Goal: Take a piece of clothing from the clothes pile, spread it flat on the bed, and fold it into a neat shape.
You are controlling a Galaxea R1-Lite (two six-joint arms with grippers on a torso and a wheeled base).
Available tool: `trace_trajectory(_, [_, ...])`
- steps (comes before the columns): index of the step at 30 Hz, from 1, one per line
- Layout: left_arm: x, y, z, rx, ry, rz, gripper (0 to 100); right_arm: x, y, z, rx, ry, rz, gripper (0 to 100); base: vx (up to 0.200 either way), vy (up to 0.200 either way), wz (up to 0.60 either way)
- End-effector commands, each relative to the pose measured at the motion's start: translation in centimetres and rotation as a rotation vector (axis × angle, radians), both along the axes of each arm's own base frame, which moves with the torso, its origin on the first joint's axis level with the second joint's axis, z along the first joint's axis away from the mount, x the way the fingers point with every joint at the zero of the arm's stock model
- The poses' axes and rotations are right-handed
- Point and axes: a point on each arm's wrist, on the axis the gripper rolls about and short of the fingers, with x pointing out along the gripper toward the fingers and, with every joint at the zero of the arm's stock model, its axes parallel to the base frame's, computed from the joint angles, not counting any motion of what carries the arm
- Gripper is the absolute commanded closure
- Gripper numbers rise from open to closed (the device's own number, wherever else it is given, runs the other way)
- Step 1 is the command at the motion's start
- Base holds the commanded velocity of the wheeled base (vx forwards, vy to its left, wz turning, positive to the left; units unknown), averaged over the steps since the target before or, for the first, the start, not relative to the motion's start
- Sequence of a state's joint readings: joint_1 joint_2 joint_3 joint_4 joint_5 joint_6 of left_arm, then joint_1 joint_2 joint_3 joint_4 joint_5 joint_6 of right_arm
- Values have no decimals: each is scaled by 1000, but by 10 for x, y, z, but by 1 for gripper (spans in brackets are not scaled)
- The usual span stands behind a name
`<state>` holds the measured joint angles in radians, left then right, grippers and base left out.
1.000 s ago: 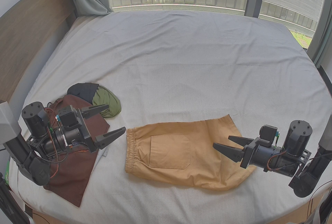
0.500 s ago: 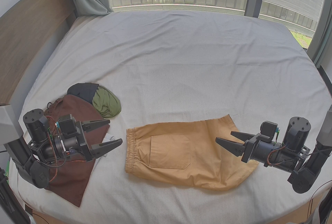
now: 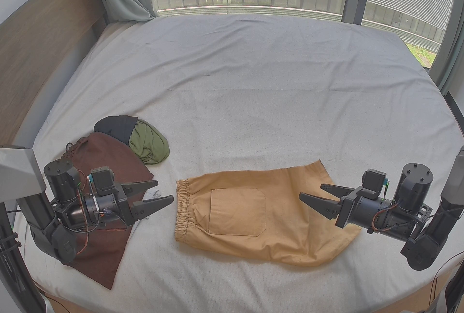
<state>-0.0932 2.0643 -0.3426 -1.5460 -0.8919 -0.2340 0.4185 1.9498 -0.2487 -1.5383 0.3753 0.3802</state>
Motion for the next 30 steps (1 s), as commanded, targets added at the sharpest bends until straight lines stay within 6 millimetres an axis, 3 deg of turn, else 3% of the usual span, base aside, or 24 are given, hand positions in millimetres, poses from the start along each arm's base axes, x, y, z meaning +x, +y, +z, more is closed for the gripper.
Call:
trace_trajectory(1, [4, 0, -18, 5, 64, 2, 0, 0, 0, 0, 0, 1, 2, 0, 0, 0, 0])
trace_trajectory(13, [16, -2, -49, 13, 147, 2, 0, -1, 1, -1, -3, 3, 7, 0, 0, 0, 0])
trace_trajectory(20, [29, -3, -80, 19, 223, 41, 0, -1, 3, -1, -2, 2, 12, 0, 0, 0, 0])
trace_trajectory(30, [41, -6, -96, -36, 318, 56, 0, -3, 9, -4, -6, 12, 33, 0, 0, 0, 0])
